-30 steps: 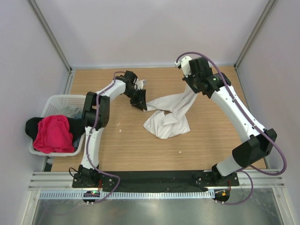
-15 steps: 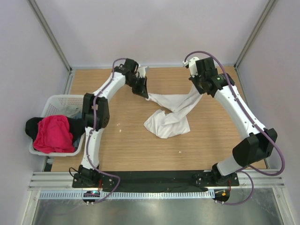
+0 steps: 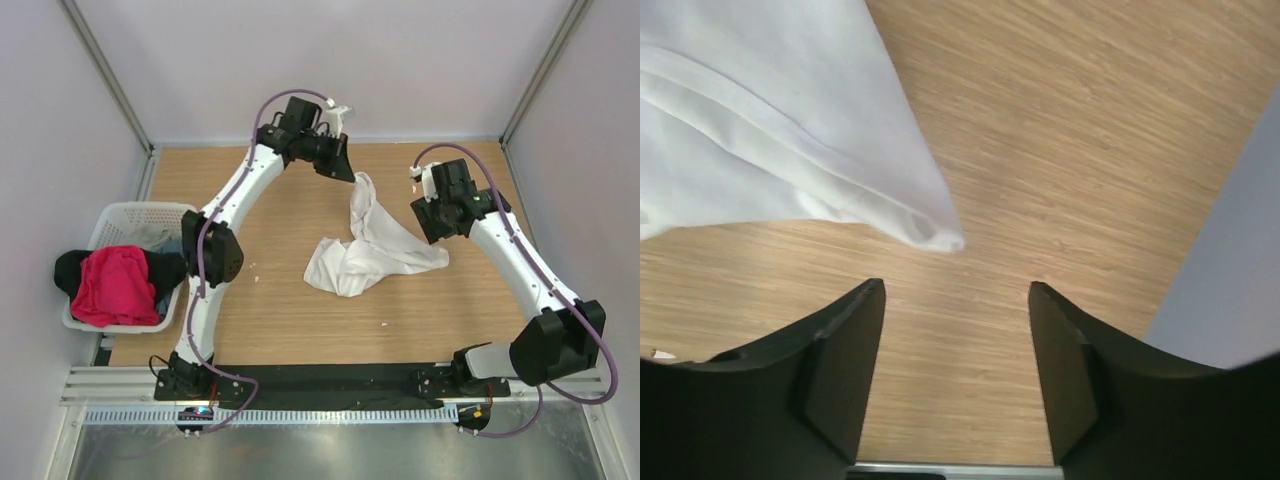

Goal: Fold and stack the t-shirts
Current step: Flatten the tshirt out

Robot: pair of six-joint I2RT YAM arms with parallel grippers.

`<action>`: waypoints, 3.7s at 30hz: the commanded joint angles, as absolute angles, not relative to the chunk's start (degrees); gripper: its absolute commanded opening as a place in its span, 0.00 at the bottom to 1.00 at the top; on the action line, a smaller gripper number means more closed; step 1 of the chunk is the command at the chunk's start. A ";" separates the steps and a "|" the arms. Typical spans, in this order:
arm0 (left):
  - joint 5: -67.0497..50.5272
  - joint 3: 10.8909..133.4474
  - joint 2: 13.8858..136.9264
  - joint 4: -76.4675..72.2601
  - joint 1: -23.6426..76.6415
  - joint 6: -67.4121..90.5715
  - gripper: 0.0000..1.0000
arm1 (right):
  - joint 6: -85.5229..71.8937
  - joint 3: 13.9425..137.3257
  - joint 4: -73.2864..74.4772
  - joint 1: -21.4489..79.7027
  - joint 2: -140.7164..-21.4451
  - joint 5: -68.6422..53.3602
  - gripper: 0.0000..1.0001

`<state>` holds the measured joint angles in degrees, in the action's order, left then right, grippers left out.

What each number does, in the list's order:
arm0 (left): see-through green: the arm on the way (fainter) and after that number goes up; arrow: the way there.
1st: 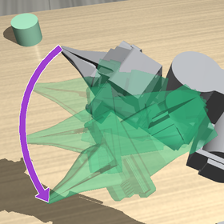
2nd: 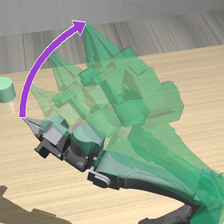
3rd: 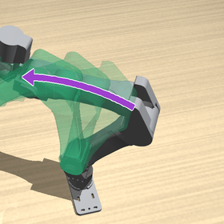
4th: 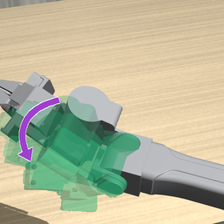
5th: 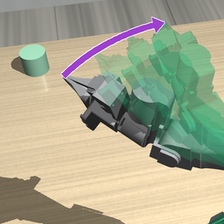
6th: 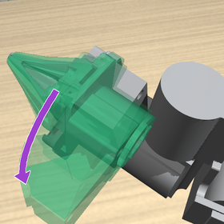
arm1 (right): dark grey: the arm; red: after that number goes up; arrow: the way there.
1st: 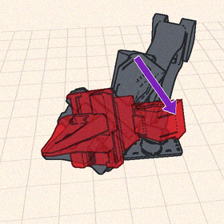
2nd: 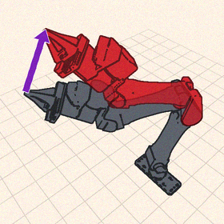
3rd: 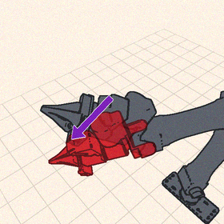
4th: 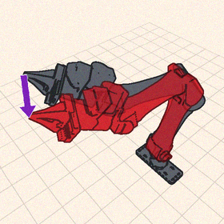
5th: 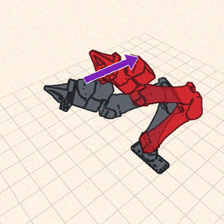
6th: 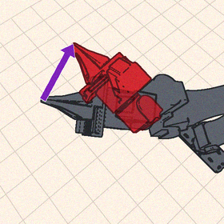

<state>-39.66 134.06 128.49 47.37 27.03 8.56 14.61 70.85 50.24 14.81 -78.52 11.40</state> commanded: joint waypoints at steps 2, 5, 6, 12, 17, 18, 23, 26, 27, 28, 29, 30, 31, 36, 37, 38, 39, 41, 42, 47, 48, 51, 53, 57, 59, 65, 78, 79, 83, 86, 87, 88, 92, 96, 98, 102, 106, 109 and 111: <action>-45.52 134.74 131.92 41.31 29.97 12.74 0.00 | 12.48 75.56 48.78 14.50 -73.92 10.65 0.71; -47.72 132.55 132.01 40.96 31.55 13.53 0.09 | 12.30 79.26 49.13 14.33 -74.79 6.09 0.72; -48.42 131.93 131.75 41.04 31.64 13.97 0.23 | 12.39 79.97 49.39 14.41 -75.23 5.02 0.72; -39.30 126.66 123.69 44.38 29.37 10.90 0.79 | 17.29 81.30 48.61 14.50 -78.56 -3.12 0.68; -30.35 116.04 117.25 48.33 26.72 5.46 0.85 | 19.78 84.54 46.93 14.33 -85.24 -8.78 0.63; -28.67 112.80 116.38 49.12 26.63 4.23 0.85 | 19.25 85.07 47.11 14.33 -86.30 -9.49 0.62; -22.42 104.25 112.24 51.33 26.37 1.32 0.84 | 12.76 84.82 49.39 10.56 -93.68 -18.34 0.60; -21.53 101.08 111.01 51.06 26.19 1.06 0.84 | 9.07 82.97 48.08 3.89 -97.37 -23.17 0.57; -21.27 100.64 110.83 51.15 26.19 0.71 0.84 | 8.44 82.88 47.73 2.48 -98.34 -24.25 0.56; -21.01 100.20 110.66 51.24 26.19 0.62 0.84 | 7.74 82.79 46.68 -0.85 -99.57 -25.82 0.55; -21.01 100.11 110.57 51.33 26.10 0.44 0.84 | 6.69 83.14 46.15 -2.01 -101.06 -28.54 0.55; -21.09 100.19 110.57 51.68 26.02 0.35 0.84 | 6.59 83.67 45.97 -2.98 -102.12 -30.13 0.55; -21.35 100.20 110.74 51.85 26.02 0.35 0.84 | 6.68 84.37 46.14 -3.60 -103.17 -31.19 0.54; -21.80 100.28 111.53 52.03 25.84 0.53 0.83 | 7.30 89.12 47.55 -5.18 -109.94 -37.51 0.53; -21.80 100.20 111.62 52.03 25.93 0.53 0.83 | 7.21 89.64 47.64 -5.19 -110.91 -38.40 0.53; -21.62 99.85 111.80 52.03 25.84 0.35 0.83 | 7.21 90.95 47.81 -5.19 -111.79 -39.10 0.53; -21.62 99.67 111.97 52.29 25.84 0.26 0.83 | 7.03 91.58 48.07 -5.19 -113.71 -40.16 0.53; -21.45 98.80 112.15 52.64 25.84 0.26 0.82 | 7.21 93.07 48.34 -5.19 -115.13 -40.60 0.52; -21.36 98.44 112.24 52.73 25.93 0.26 0.82 | 7.38 93.77 49.21 -5.19 -117.14 -40.69 0.52; -20.13 97.82 112.41 52.82 25.84 -1.23 0.81 | 8.35 96.76 50.80 -5.27 -120.93 -40.78 0.50; -19.43 98.00 112.59 52.82 25.84 -1.40 0.81 | 8.26 97.29 51.24 -5.27 -121.46 -40.78 0.50; -18.55 98.87 113.11 53.00 25.84 -1.76 0.81 | 8.61 98.35 51.94 -5.27 -123.13 -40.60 0.50; -18.28 99.23 113.55 53.00 25.93 -1.84 0.81 | 8.87 98.96 52.29 -5.19 -124.10 -40.78 0.49; -18.02 99.49 113.82 53.09 25.84 -1.93 0.82 | 9.05 98.70 52.38 -5.19 -124.63 -41.04 0.48; -17.84 99.23 113.91 53.17 25.84 -1.85 0.82 | 8.97 98.35 52.38 -5.10 -124.54 -41.31 0.48; -17.67 99.23 114.26 52.82 25.84 -1.67 0.82 | 9.14 97.38 52.47 -4.13 -124.72 -41.66 0.47; -17.14 98.09 114.08 52.74 25.84 -1.67 0.82 | 8.70 98.00 52.47 -2.55 -127.53 -40.87 0.46; -17.14 98.00 114.08 52.73 25.84 -1.58 0.82 | 8.70 98.09 52.47 -2.37 -127.79 -40.87 0.46; -17.23 98.09 114.17 52.65 25.84 -1.58 0.82 | 8.70 98.53 52.47 -2.29 -127.97 -40.87 0.39; -17.58 98.35 114.52 52.73 25.84 -1.41 0.82 | 8.61 98.79 52.38 -2.29 -127.44 -40.78 0.27; -17.58 98.35 114.61 52.65 25.84 -1.41 0.82 | 8.70 98.88 52.38 -2.29 -127.27 -40.69 0.23; -17.67 98.44 114.70 52.65 25.84 -1.41 0.82 | 8.79 98.96 52.47 -2.29 -127.00 -40.61 0.18; -17.67 99.22 115.49 52.47 25.84 -1.41 0.82 | 8.96 99.14 52.73 -2.29 -124.90 -40.08 0.08; -17.75 101.50 117.85 51.95 25.84 -1.23 0.81 | 8.88 100.28 53.17 -2.29 -121.82 -39.99 0.05; -17.84 103.43 120.58 52.29 25.84 -1.32 0.81 | 8.79 101.77 53.44 -2.29 -119.80 -39.99 0.03; -20.38 110.10 125.94 53.17 25.84 -1.32 0.79 | 8.61 102.75 53.44 -2.29 -116.99 -39.55 0.02; -21.88 113.46 131.56 53.79 25.93 -1.14 0.75 | 8.53 100.82 53.17 -2.29 -115.14 -39.02 0.02; -24.24 114.08 133.24 54.23 25.84 -1.06 0.68 | 8.79 99.58 53.09 -2.29 -114.17 -38.32 0.02; -25.92 113.82 134.03 54.32 25.84 -0.70 0.66 | 8.96 99.32 53.00 -2.29 -113.73 -37.79 0.02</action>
